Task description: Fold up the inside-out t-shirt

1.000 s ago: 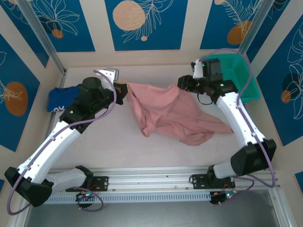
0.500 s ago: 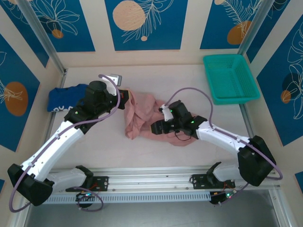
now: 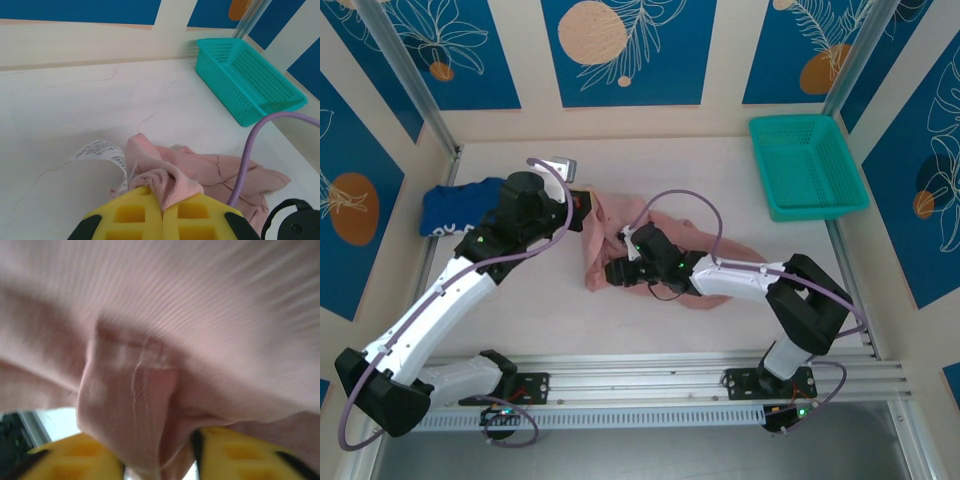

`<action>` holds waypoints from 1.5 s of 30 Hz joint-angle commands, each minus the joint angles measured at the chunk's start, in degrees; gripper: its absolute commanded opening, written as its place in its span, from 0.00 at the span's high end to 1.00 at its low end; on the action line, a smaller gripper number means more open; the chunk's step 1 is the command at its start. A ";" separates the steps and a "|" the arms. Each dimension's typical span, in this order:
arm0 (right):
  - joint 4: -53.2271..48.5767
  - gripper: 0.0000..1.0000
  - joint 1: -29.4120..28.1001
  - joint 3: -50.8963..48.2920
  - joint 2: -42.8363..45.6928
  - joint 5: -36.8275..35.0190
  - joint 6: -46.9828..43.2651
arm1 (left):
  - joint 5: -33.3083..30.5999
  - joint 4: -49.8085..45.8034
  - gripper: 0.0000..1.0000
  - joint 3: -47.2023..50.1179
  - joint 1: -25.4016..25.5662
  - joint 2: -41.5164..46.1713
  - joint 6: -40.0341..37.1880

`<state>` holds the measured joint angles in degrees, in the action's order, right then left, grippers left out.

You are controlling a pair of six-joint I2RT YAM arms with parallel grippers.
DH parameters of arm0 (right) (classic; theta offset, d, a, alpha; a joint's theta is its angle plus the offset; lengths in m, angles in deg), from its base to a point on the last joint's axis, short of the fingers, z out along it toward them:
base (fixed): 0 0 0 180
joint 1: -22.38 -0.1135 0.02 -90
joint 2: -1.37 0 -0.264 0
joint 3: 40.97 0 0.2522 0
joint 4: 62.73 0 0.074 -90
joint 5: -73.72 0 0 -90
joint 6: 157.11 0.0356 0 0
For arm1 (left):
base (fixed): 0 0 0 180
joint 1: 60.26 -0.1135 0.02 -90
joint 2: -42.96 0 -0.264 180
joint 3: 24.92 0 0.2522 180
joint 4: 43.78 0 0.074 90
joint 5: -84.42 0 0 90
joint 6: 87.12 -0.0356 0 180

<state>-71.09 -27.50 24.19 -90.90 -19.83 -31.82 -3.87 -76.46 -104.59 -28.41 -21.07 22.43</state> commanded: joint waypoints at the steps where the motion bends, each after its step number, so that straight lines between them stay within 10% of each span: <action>1: -1.81 0.80 1.67 1.20 3.98 -6.04 -1.77 | -3.71 -0.71 1.00 -0.32 -0.53 2.14 0.10; 10: -18.04 0.92 17.70 1.87 24.07 -4.60 -8.61 | -15.03 -3.89 1.00 -4.67 -6.38 4.64 0.56; 18: -26.63 0.96 32.68 23.71 31.36 0.72 -14.52 | -16.62 -3.18 1.00 -17.31 -11.77 3.74 0.69; 25: -28.44 0.96 33.79 22.78 34.98 1.20 -15.78 | -12.57 -0.40 1.00 -13.84 -11.88 8.92 0.09; 33: -37.08 0.94 33.61 0.92 41.31 3.58 -11.44 | 2.26 -5.24 1.00 17.61 -11.77 21.96 8.84; 40: -32.68 0.99 32.19 -2.83 36.03 5.71 -8.59 | -0.33 -3.81 1.00 26.66 -11.81 25.83 12.61; 45: -29.66 1.00 35.00 18.49 24.40 -0.30 -14.30 | -13.68 1.95 1.00 9.99 -11.90 11.94 7.98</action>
<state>-107.08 5.70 29.80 -63.09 -16.31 -43.06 -8.74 -83.06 -83.54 -39.55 -3.34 32.64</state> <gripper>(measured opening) 0.065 0.047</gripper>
